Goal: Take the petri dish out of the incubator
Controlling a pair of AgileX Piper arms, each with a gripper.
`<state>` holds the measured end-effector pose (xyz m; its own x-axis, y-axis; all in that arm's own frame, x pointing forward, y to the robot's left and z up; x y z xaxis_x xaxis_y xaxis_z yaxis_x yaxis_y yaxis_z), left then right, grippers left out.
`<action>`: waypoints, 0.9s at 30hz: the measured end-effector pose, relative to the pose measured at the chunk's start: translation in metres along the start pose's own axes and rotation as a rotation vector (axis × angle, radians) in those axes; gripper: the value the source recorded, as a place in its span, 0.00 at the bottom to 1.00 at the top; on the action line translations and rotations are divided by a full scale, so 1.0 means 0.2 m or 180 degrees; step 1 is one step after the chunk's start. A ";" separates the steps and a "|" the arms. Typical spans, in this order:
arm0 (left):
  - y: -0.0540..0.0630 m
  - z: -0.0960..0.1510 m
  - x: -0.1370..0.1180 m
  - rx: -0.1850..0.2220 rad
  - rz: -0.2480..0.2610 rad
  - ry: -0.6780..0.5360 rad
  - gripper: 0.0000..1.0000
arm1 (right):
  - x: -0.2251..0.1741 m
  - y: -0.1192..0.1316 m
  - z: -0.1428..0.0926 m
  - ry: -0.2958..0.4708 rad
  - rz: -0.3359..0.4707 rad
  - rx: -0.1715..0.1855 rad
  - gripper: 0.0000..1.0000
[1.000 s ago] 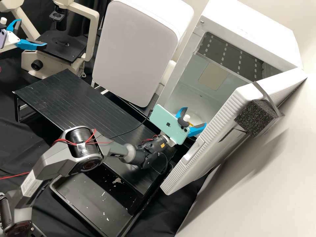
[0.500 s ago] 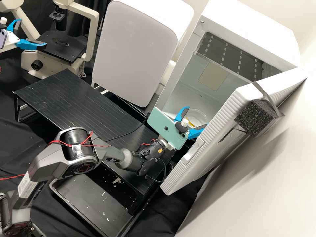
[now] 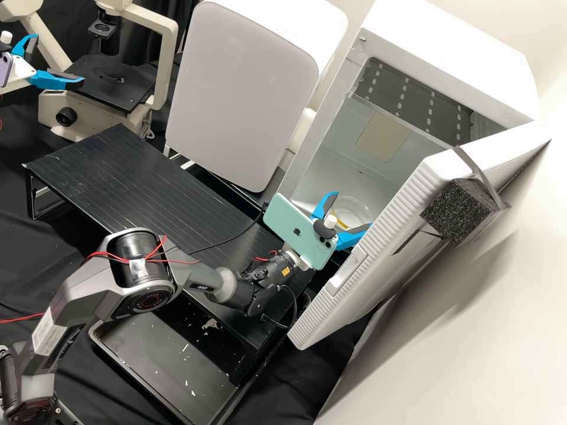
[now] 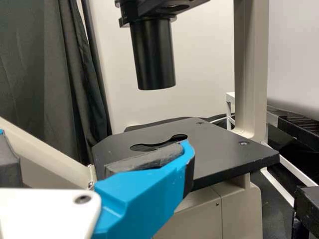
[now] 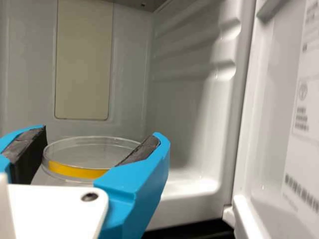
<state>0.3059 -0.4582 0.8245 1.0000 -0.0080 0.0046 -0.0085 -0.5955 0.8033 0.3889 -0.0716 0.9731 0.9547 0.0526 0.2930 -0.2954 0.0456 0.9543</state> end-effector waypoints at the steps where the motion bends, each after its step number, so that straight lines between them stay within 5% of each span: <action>1: 0.00 0.00 0.00 0.0000 0.0000 0.0000 1.00 | -0.02 -0.01 0.00 -0.0019 -0.0018 0.0009 0.00; 15: 0.00 0.00 0.00 0.0000 0.0000 0.0000 1.00 | -0.43 0.03 -0.20 0.0210 0.0062 0.0081 0.00; 23: 0.00 0.00 0.00 0.0000 0.0000 0.0000 1.00 | -0.72 -0.09 -0.34 0.0216 -0.0310 0.0135 0.00; 27: 0.00 0.00 0.00 0.0000 0.0000 0.0000 1.00 | -0.86 -0.17 -0.42 0.0363 -0.0603 0.0007 0.00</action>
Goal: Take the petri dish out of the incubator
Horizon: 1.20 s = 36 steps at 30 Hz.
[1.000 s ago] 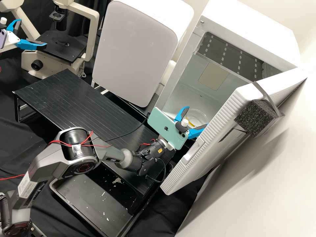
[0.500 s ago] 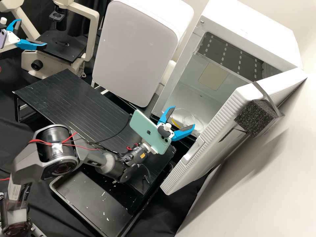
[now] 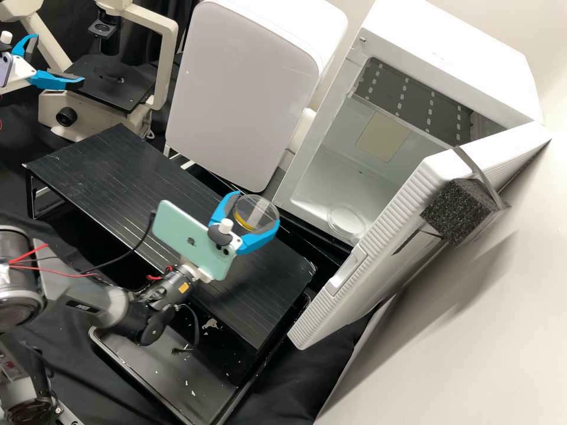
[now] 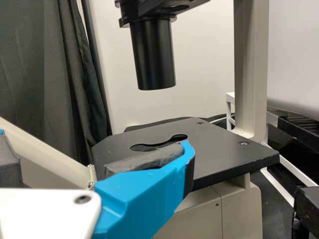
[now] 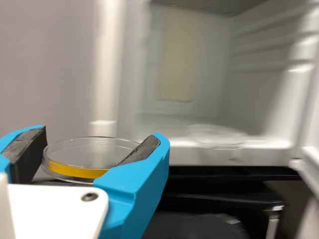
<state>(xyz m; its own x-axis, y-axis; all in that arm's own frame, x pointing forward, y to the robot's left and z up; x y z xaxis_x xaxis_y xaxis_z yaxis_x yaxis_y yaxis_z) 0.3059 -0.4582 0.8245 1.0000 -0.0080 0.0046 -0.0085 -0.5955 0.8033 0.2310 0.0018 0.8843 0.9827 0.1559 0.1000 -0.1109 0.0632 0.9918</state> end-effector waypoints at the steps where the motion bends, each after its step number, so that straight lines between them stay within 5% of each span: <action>1: 0.00 0.00 0.00 0.0000 0.0000 0.0000 1.00 | -0.03 -0.03 -0.02 0.0045 -0.0073 -0.0046 0.00; 12: 0.00 0.00 0.00 0.0000 0.0000 0.0000 1.00 | -0.22 -0.21 -0.17 0.0397 -0.0573 -0.0331 0.00; 22: 0.00 0.00 0.00 0.0000 0.0000 0.0000 1.00 | -0.23 -0.22 -0.16 0.0375 -0.0595 -0.0364 0.00; 28: 0.00 0.00 0.00 0.0000 0.0000 0.0000 1.00 | -0.15 -0.12 -0.04 0.0045 -0.0357 -0.0346 0.00; 36: 0.00 0.00 0.00 0.0000 0.0000 0.0000 1.00 | -0.01 0.13 0.17 -0.0534 0.0496 -0.0147 0.00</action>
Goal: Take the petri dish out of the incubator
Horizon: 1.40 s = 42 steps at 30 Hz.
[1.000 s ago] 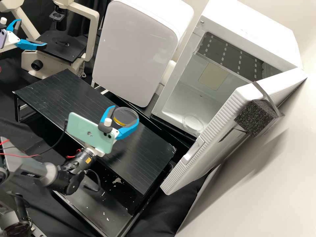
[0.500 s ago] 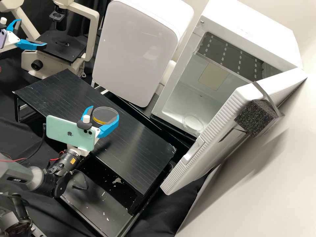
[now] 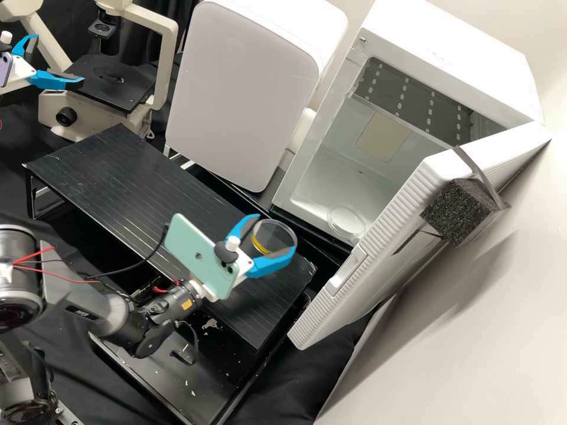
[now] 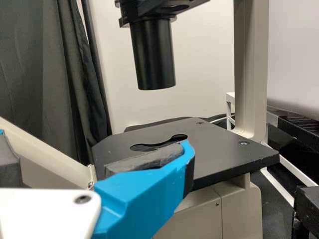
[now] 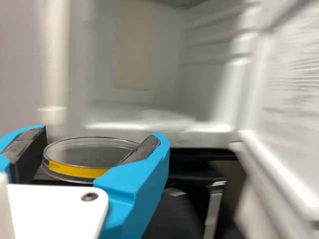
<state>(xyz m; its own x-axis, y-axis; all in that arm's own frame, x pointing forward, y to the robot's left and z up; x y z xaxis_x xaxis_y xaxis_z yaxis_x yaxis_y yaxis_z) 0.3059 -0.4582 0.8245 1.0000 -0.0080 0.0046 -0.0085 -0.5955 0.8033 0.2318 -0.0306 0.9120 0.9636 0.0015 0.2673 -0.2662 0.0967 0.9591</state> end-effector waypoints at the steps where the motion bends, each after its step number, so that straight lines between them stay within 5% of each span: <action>1: 0.00 0.00 0.00 0.0000 0.0000 0.0000 1.00 | 0.03 0.02 0.01 -0.0022 0.0069 0.0012 0.00; 10: 0.00 0.00 0.00 0.0000 0.0000 0.0000 1.00 | 0.32 0.11 0.14 -0.0115 0.0471 0.0129 0.00; 23: 0.00 0.00 0.00 0.0000 0.0000 0.0000 1.00 | 0.65 0.10 0.09 0.0271 0.0687 0.0137 0.00; 42: 0.00 0.00 0.00 0.0000 0.0000 0.0000 1.00 | 0.92 -0.03 0.12 0.0355 0.0588 0.0042 0.00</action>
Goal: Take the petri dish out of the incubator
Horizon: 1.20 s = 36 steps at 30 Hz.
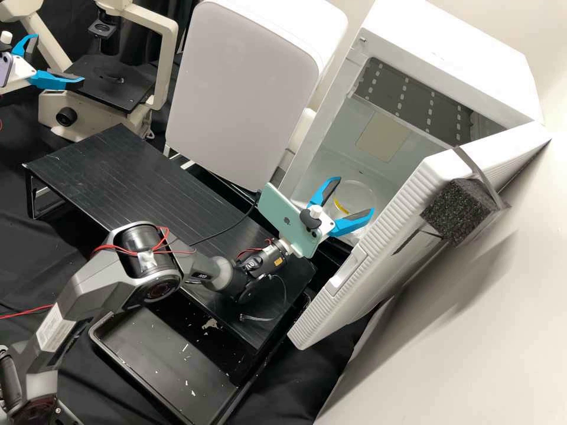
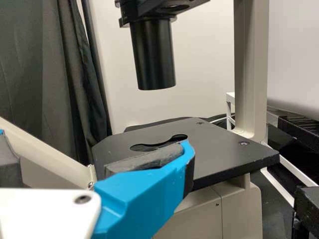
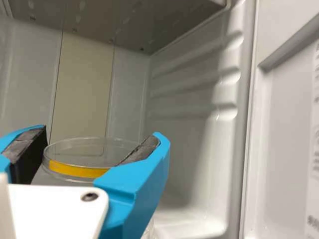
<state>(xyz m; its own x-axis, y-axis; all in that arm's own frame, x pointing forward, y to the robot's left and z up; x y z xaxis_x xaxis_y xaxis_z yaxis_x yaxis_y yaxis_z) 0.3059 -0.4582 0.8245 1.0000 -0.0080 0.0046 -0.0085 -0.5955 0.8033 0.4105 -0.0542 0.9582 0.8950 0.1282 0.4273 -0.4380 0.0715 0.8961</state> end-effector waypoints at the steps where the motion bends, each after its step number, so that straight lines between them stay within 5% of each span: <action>1: 0.00 0.00 0.00 0.0000 0.0000 0.0000 1.00 | 0.00 -0.01 0.00 -0.0021 -0.0021 -0.0021 0.00; 33: 0.00 0.00 0.00 0.0000 0.0000 0.0000 1.00 | 0.08 -0.07 0.09 -0.0313 -0.0351 -0.0095 0.00; 34: 0.00 0.00 0.00 0.0000 0.0000 0.0000 1.00 | 0.08 -0.07 0.09 -0.0313 -0.0351 -0.0095 1.00; 36: 0.00 0.00 0.00 0.0000 0.0000 0.0000 1.00 | 0.08 -0.07 0.09 -0.0313 -0.0351 -0.0095 1.00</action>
<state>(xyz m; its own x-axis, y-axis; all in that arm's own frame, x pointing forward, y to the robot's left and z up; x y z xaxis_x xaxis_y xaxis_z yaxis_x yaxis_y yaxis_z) 0.3059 -0.4582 0.8245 1.0000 -0.0080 0.0046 -0.0085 -0.5955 0.8033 0.4323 -0.0707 0.9534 0.9411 0.0204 0.3375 -0.3376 0.1095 0.9349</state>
